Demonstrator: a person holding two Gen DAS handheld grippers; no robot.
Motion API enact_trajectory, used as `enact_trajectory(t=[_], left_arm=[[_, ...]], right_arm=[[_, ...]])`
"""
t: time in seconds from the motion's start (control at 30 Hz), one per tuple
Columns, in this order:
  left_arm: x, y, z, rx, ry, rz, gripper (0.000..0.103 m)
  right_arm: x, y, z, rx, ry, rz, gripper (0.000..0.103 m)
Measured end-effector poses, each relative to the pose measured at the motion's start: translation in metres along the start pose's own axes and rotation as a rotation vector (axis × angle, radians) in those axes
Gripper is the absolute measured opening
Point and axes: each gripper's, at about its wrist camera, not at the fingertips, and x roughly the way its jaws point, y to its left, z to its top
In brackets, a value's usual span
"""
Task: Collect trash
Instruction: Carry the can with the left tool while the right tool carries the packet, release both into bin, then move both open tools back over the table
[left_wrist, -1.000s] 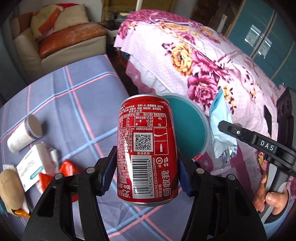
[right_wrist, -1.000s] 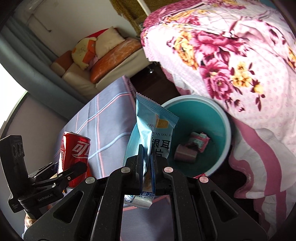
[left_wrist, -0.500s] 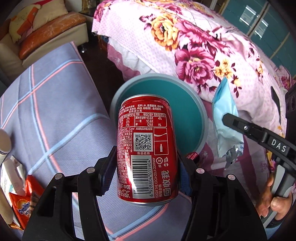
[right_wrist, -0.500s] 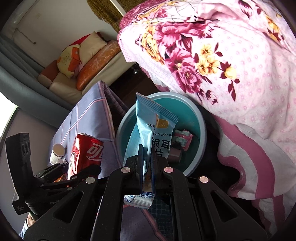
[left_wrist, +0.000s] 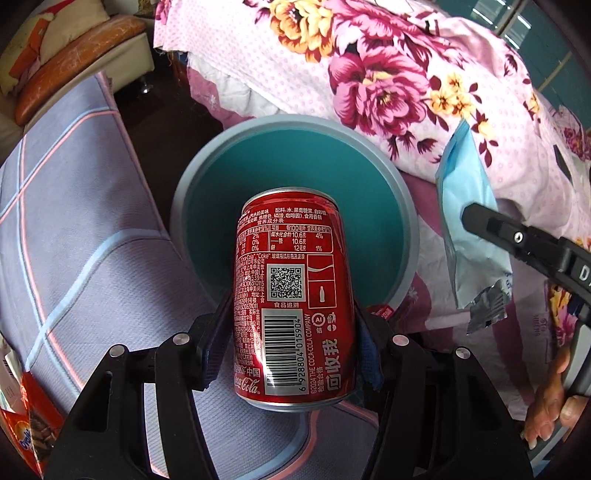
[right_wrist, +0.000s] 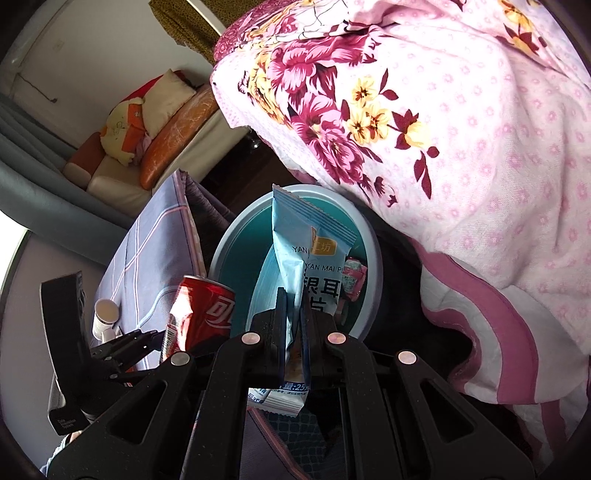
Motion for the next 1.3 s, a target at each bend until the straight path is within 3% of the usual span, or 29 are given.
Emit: enact_trajectory(t=[0.23,0.4,0.8,0.87,0.9,0.93,0.97,1.0,1.17,1.3], left_arm=[[0.016,-0.001,0.0,0.0,0.033,0.009,0.061],[0.011,0.005,-0.001,-0.027,0.011,-0.002,0.076],[-0.019,0.019,-0.015,-0.074,-0.04,-0.026,0.078],[-0.025,0.022,-0.019,-0.081,-0.049,-0.024,0.088],[-0.028,0.024,-0.02,-0.085,-0.059,-0.024,0.09],[-0.032,0.026,-0.022,-0.089,-0.067,-0.025,0.09],[-0.034,0.028,-0.024,-0.094,-0.071,-0.029,0.09],[-0.037,0.03,-0.026,-0.099,-0.074,-0.036,0.09],[-0.05,0.041,-0.037,-0.12,-0.089,-0.049,0.09],[-0.063,0.052,-0.048,-0.142,-0.105,-0.054,0.09]], right_arm=[[-0.002,-0.001,-0.001,0.004,-0.001,-0.004,0.007],[0.001,0.003,0.0,0.003,0.009,-0.012,0.007],[0.01,0.018,0.004,-0.024,0.022,-0.037,0.008],[0.014,0.022,0.004,-0.024,0.032,-0.04,0.011],[0.017,0.024,0.005,-0.02,0.044,-0.038,0.014],[0.018,0.025,0.004,-0.018,0.048,-0.037,0.027],[0.019,0.026,0.005,-0.017,0.05,-0.043,0.05],[0.018,0.028,0.004,-0.019,0.042,-0.05,0.057],[0.016,0.036,0.003,-0.016,0.037,-0.063,0.072],[0.015,0.044,0.001,-0.017,0.052,-0.076,0.074]])
